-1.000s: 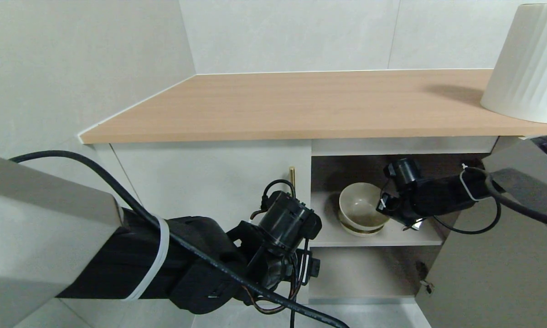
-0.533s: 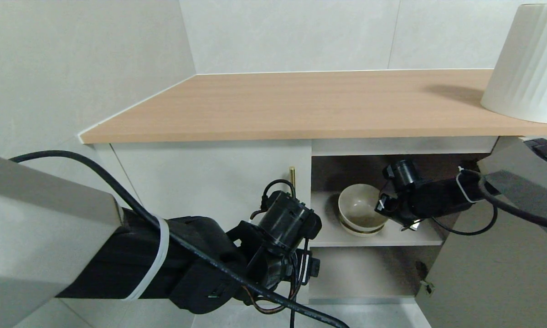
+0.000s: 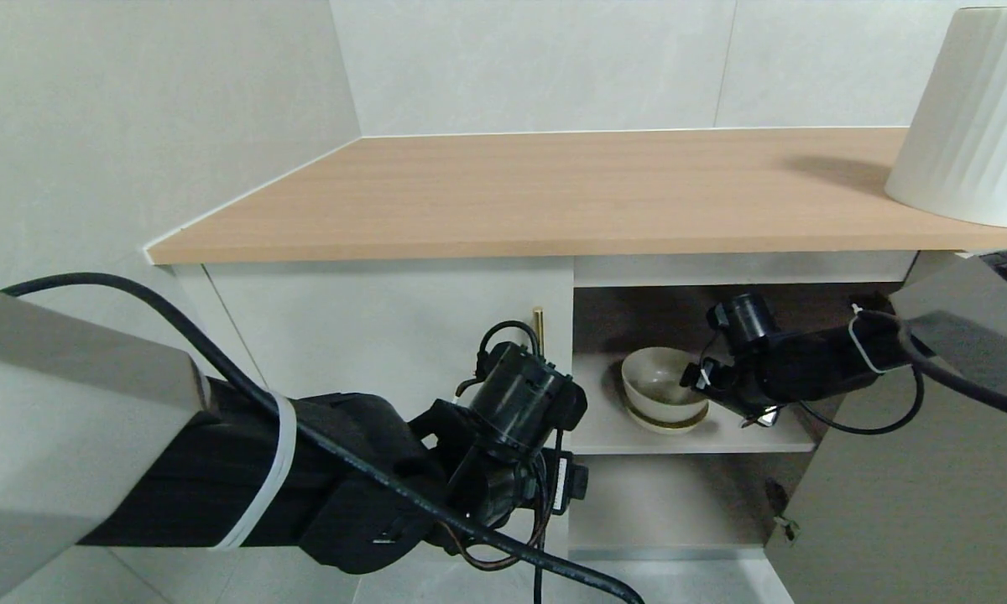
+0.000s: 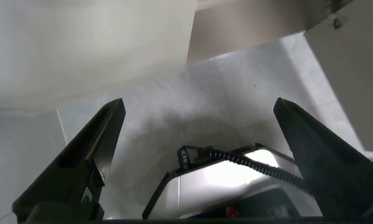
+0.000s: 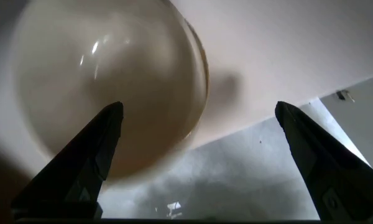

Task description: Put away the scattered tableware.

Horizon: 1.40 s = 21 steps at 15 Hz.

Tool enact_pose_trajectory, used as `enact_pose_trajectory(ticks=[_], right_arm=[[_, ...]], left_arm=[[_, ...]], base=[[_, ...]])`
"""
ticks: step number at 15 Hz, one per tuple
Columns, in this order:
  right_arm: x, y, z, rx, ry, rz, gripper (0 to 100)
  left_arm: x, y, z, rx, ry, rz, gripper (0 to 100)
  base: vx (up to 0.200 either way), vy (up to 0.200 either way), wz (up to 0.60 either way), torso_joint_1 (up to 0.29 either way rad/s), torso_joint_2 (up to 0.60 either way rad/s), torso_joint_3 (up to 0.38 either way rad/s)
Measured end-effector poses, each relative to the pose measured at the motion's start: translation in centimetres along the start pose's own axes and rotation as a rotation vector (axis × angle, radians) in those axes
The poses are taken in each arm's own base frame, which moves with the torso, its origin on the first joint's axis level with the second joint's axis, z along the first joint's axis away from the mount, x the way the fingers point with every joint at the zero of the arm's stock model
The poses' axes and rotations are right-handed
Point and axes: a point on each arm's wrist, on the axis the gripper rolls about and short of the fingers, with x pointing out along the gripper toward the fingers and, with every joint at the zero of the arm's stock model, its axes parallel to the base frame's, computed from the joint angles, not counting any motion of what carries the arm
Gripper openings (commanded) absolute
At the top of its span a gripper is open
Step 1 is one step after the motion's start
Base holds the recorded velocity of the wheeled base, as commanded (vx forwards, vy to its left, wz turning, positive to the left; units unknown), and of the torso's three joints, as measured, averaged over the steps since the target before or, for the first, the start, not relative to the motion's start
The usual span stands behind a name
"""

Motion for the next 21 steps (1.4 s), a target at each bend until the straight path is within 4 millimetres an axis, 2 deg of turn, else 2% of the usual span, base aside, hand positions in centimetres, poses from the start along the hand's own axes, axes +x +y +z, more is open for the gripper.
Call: enact_pose_trajectory(ticks=[3,5,9,11,12,15,17,21], right_arm=[[-2.5,-0.2,-0.7,-0.047,0.027,0.023,100],[-5.6,-0.5,-1.2,-0.131,0.052,0.071,100],[-15.4,-2.1,-2.3,-0.281,0.044,0.197,100],[-19.8,-3.5,-3.9,-0.344,0.058,0.248,100],[-21.4,-4.2,-4.7,-0.369,0.063,0.269,100],[-24.0,-5.5,-6.1,-0.403,0.053,0.319,100],[-24.7,-6.0,-6.5,-0.413,0.051,0.336,100],[-25.2,-6.3,-7.1,-0.430,0.057,0.352,100]], left_arm=[[-1.5,0.8,1.0,-0.025,-0.039,-0.008,100],[-3.5,1.9,1.8,-0.047,-0.082,-0.015,100],[-9.4,5.1,3.0,-0.057,-0.206,-0.030,100],[-12.3,6.5,2.4,-0.035,-0.255,-0.038,100],[-13.4,7.2,2.0,-0.030,-0.271,-0.038,100],[-15.6,9.3,0.5,-0.038,-0.300,-0.041,100],[-16.3,10.3,-0.3,-0.039,-0.297,-0.044,100],[-16.4,10.7,-0.7,-0.043,-0.298,-0.038,100]], base=[[0.000,0.000,0.00,0.000,0.00,0.000],[0.000,0.000,0.00,0.000,0.00,0.000],[0.000,0.000,0.00,0.000,0.00,0.000],[0.000,0.000,0.00,0.000,0.00,0.000],[0.000,0.000,0.00,0.000,0.00,0.000],[0.000,0.000,0.00,0.000,0.00,0.000],[0.000,0.000,0.00,0.000,0.00,0.000],[0.000,0.000,0.00,0.000,0.00,0.000]])
